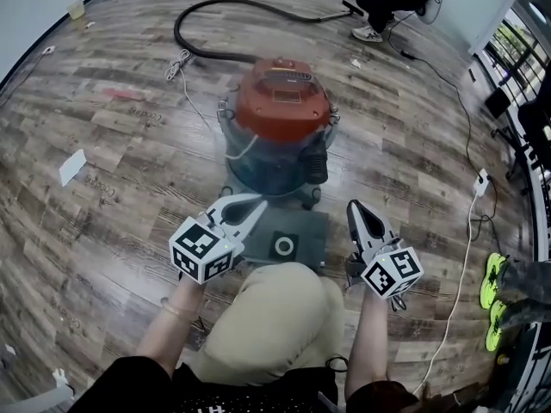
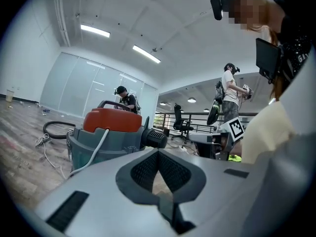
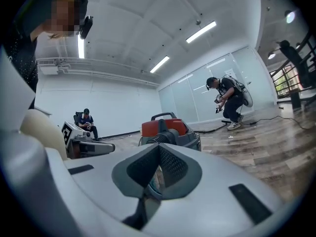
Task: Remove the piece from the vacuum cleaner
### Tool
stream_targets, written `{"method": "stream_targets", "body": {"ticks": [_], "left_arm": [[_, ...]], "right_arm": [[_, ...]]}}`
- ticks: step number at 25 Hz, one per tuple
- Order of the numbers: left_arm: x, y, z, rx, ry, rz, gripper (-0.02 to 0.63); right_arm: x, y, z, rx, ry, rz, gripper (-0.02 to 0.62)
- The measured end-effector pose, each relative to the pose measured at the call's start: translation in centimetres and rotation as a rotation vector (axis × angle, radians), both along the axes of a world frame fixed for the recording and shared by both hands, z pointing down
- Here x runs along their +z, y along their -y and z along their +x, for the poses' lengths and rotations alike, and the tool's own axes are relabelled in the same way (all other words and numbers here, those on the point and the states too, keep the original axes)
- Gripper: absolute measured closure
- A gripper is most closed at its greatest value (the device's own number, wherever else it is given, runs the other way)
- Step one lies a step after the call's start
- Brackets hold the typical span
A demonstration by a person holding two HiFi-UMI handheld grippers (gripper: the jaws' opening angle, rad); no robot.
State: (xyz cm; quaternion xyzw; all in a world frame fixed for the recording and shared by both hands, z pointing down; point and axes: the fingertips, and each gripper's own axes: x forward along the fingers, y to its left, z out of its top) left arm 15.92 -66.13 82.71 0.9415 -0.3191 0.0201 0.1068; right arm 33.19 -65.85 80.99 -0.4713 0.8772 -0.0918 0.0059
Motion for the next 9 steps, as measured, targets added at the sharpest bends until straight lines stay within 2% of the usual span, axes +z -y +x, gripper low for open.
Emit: {"method": "stream_targets", "body": {"ticks": [9], "left_arm": [[0.22, 0.10, -0.30, 0.004, -0.007, -0.004, 0.598]], "right_arm": [[0.02, -0.10, -0.49, -0.004, -0.017, 0.010, 0.586]]}}
